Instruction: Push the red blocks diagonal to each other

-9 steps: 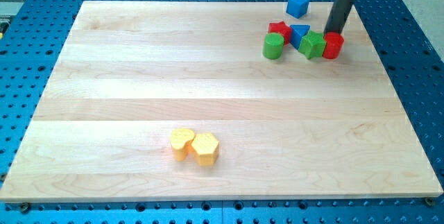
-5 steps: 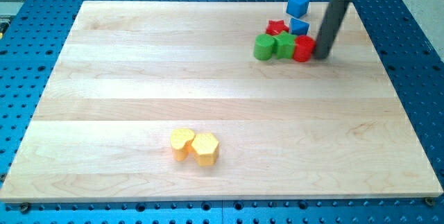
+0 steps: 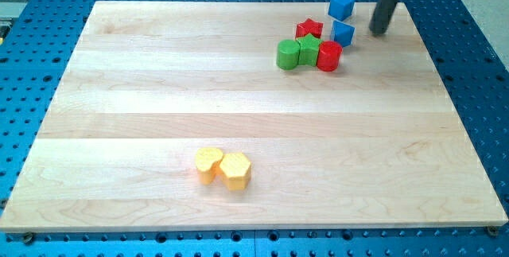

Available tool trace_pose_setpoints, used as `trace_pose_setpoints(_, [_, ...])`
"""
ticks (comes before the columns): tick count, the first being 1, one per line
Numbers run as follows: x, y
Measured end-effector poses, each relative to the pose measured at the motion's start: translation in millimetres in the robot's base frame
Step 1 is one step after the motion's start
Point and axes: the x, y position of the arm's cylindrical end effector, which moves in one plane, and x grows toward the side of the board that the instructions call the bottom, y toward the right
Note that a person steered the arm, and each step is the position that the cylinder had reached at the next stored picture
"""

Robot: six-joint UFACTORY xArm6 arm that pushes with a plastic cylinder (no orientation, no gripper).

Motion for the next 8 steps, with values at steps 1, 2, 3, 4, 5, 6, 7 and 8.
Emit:
trace_pose_setpoints(1, [25.3,-86.8])
trace_pose_setpoints(2, [46.1,-142.2])
trace_pose_setpoints(3, [23.5,-132.3])
trace_pose_setpoints(4, [-8.5,-109.4])
trace_pose_setpoints(5, [-10.7,-79.9])
trace_pose_setpoints(6, [-4.5,-70.2])
trace_pose_setpoints(7, [3.3,-39.2])
trace_pose_setpoints(8, [30.0,-21.9])
